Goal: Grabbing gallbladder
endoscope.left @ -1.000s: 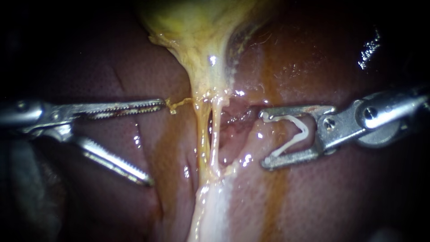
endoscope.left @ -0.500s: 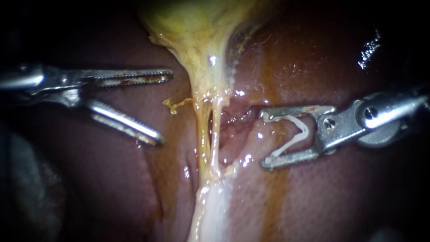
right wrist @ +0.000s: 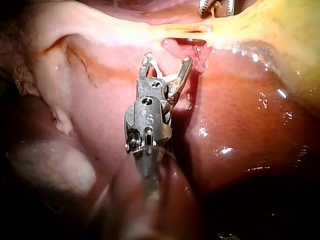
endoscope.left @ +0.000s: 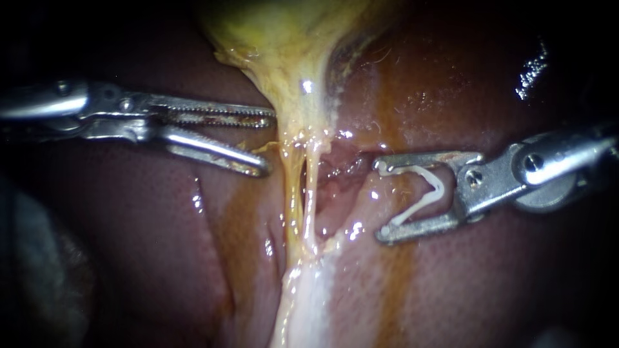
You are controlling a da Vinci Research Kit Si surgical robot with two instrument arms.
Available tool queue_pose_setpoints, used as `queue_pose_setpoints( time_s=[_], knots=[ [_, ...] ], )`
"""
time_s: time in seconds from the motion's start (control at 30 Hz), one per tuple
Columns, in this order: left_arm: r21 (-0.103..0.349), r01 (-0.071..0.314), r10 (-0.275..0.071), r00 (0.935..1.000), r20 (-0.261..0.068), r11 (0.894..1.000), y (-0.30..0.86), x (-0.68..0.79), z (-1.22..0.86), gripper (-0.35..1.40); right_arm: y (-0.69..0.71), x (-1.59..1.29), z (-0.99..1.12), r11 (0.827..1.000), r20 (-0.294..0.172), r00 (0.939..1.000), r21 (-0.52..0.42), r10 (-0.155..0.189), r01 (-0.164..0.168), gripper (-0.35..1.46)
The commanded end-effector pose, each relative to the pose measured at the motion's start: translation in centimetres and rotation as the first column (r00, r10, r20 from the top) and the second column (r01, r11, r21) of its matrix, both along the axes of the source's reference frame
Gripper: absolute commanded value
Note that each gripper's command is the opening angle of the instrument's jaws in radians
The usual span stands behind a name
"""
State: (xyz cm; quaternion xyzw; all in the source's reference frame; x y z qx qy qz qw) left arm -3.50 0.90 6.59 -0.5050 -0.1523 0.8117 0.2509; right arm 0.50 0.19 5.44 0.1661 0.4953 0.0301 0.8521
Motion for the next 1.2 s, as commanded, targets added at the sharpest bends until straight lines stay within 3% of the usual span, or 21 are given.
queue_pose_setpoints(
  time_s=[0.03, 0.33, 0.5, 0.7, 0.97, 1.1, 1.2],
  knots=[
    [0.0, 0.0, 0.0, 1.0, 0.0, 1.0, 0.0, 0.01, 0.0, 0.22, 0.0, 0.0, 0.0, 1.0, 0.0, 1.0, 0.0, 0.0, 0.0, 0.5],
    [0.003, 0.002, -0.002, 1.0, 0.0, 1.0, 0.03, 0.07, -0.09, 0.01, 0.0, 0.0, 0.0, 1.0, 0.0, 1.0, 0.0, 0.0, 0.0, 0.5],
    [0.02, 0.012, -0.012, 0.9999, -0.001, 1.0, 0.01, 0.07, -0.12, -0.35, 0.0, 0.0, 0.0, 1.0, 0.0, 1.0, 0.0, 0.0, 0.0, 0.5],
    [0.041, 0.02, -0.02, 0.9998, -0.003, 0.999, 0.01, 0.07, -0.24, -0.35, 0.0, 0.0, 0.0, 1.0, 0.0, 1.0, 0.0, 0.0, 0.0, 0.5],
    [0.095, 0.009, -0.005, 0.999, -0.044, 0.995, 0.02, 0.13, -0.35, -0.35, 0.0, 0.0, 0.0, 1.0, 0.0, 1.0, 0.0, 0.0, 0.0, 0.5],
    [0.129, 0.005, 0.001, 0.9991, -0.043, 0.992, 0.11, 0.19, -0.45, -0.35, 0.0, 0.0, 0.0, 1.0, 0.0, 1.0, 0.0, 0.0, 0.0, 0.5],
    [0.146, 0.004, 0.002, 0.9993, -0.039, 0.989, 0.25, 0.26, -0.57, -0.35, 0.0, 0.0, 0.0, 1.0, 0.0, 1.0, 0.0, 0.0, 0.0, 0.5]
  ],
)
